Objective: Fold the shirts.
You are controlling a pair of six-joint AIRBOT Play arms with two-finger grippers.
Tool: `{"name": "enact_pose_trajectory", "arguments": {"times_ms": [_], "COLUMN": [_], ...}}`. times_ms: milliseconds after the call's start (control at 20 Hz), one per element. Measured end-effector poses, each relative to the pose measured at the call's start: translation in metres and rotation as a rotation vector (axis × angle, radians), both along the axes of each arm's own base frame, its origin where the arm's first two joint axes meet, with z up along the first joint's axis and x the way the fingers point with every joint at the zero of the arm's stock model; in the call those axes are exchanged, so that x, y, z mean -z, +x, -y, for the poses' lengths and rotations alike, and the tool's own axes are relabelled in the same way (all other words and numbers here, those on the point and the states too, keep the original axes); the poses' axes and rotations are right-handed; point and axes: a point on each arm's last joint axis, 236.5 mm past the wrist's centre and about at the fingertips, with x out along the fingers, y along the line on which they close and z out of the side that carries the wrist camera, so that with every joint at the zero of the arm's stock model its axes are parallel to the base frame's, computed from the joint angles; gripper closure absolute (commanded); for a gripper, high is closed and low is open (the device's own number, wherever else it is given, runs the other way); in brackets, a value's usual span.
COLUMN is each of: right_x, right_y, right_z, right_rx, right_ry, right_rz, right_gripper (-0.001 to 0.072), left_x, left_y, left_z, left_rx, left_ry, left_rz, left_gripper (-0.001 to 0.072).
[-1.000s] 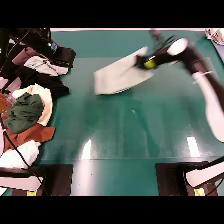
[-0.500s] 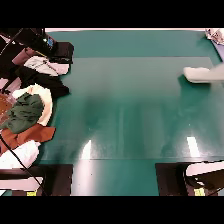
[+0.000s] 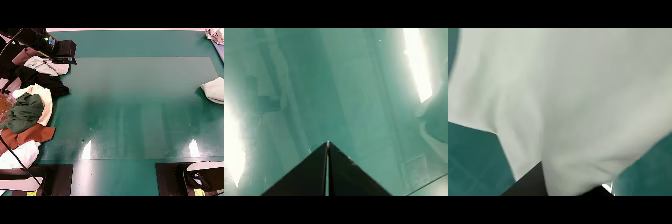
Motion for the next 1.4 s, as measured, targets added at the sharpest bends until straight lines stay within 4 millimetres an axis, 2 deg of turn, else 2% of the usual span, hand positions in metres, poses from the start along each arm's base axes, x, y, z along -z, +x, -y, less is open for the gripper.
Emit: {"name": "enact_pose_trajectory", "arguments": {"times_ms": [300, 550, 600, 700, 950, 1000, 1100, 1200, 1250, 1300, 1400], "right_x": [0.044, 0.053, 0.052, 0.046, 0.031, 0.028, 0.017, -0.004, -0.017, -0.033, -0.067], "right_y": [-0.043, -0.068, -0.071, -0.08, -0.102, -0.103, -0.094, -0.067, -0.049, -0.021, 0.037], "right_z": [-0.032, -0.038, -0.039, -0.036, -0.024, -0.022, -0.023, -0.03, -0.037, -0.051, -0.098], "right_rx": [0.024, 0.031, 0.031, 0.036, 0.063, 0.065, 0.054, -0.005, -0.055, -0.13, -0.318], "right_ry": [0.137, 0.139, 0.138, 0.109, 0.013, 0.001, -0.024, -0.076, -0.11, -0.136, -0.157], "right_rz": [-0.133, -0.218, -0.229, -0.255, -0.317, -0.316, -0.29, -0.212, -0.154, -0.059, 0.154], "right_gripper": [0.0692, 0.0687, 0.0653, 0.0355, 0.0114, 0.0114, 0.0113, 0.0135, 0.0221, 0.031, 0.0499], "left_x": [0.002, 0.003, 0.003, 0.003, 0.002, 0.001, -0.001, -0.002, -0.002, -0.004, -0.009], "left_y": [-0.004, -0.006, -0.006, -0.007, -0.004, -0.002, 0.002, 0.009, 0.012, 0.016, 0.019], "left_z": [0.0, 0.0, 0.0, 0.0, 0.0, 0.001, 0.0, -0.005, -0.011, -0.017, -0.028], "left_rx": [0.001, 0.003, 0.004, 0.007, 0.018, 0.02, 0.016, 0.001, -0.013, -0.03, -0.067], "left_ry": [0.001, 0.003, 0.003, 0.004, 0.007, 0.006, 0.008, 0.028, 0.048, 0.066, 0.075], "left_rz": [-0.022, -0.031, -0.031, -0.03, -0.009, 0.0, 0.02, 0.046, 0.061, 0.082, 0.128], "left_gripper": [0.0684, 0.0684, 0.0684, 0.0683, 0.0683, 0.0683, 0.0683, 0.0683, 0.0683, 0.0684, 0.0684]}}
